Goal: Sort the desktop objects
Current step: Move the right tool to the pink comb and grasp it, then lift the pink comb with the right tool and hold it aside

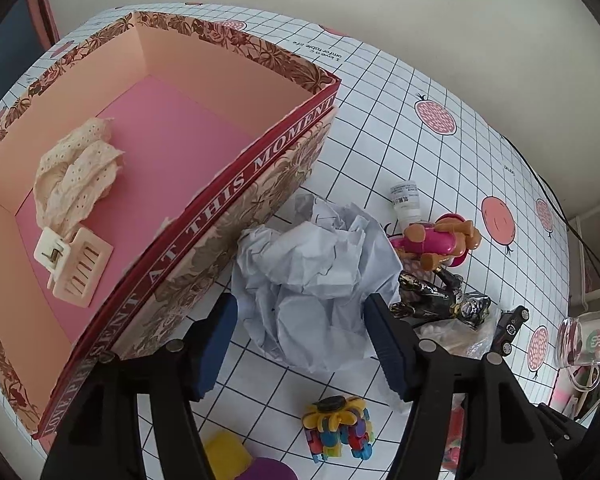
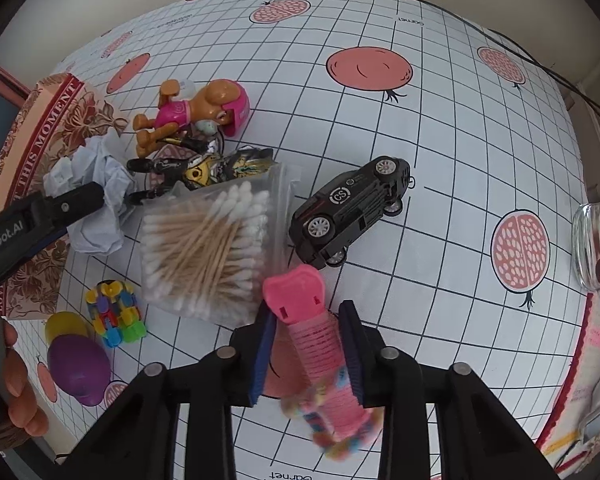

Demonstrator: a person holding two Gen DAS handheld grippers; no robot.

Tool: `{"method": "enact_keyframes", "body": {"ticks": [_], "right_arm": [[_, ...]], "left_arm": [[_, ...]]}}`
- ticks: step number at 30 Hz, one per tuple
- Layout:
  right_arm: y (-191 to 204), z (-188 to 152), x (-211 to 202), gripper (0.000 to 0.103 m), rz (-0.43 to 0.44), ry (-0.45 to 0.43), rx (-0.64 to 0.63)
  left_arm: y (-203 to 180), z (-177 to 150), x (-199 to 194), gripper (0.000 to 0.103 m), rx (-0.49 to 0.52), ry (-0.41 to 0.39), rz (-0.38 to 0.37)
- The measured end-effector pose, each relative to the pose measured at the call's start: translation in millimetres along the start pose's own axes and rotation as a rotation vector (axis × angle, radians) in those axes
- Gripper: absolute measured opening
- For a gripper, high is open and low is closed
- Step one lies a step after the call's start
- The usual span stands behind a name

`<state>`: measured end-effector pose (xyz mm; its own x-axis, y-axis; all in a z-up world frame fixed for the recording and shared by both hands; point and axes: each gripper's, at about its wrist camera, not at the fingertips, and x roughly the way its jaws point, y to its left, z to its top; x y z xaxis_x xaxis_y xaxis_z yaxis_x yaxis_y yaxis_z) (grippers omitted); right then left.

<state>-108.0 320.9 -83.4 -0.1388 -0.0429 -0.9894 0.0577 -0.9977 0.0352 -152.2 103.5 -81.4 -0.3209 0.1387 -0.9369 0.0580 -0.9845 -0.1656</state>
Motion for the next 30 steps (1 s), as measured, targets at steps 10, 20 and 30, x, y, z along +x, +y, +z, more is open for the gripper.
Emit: {"method": "enact_keyframes", "body": {"ticks": [10, 20, 30], "right_arm": [[-19, 0, -49, 0.027, -0.003, -0.176, 0.095], [-16, 38, -82, 0.027, -0.056, -0.503, 0.113], [-17, 34, -117, 0.027, -0.035, -0.669, 0.146]], "left_arm": [[-8, -4, 3, 0.071, 0.042, -0.01, 0.037], [-17, -8, 13, 0.079, 0.104, 0.006, 0.085], [3, -3, 21, 0.067, 0.005, 0.049, -0.047]]}}
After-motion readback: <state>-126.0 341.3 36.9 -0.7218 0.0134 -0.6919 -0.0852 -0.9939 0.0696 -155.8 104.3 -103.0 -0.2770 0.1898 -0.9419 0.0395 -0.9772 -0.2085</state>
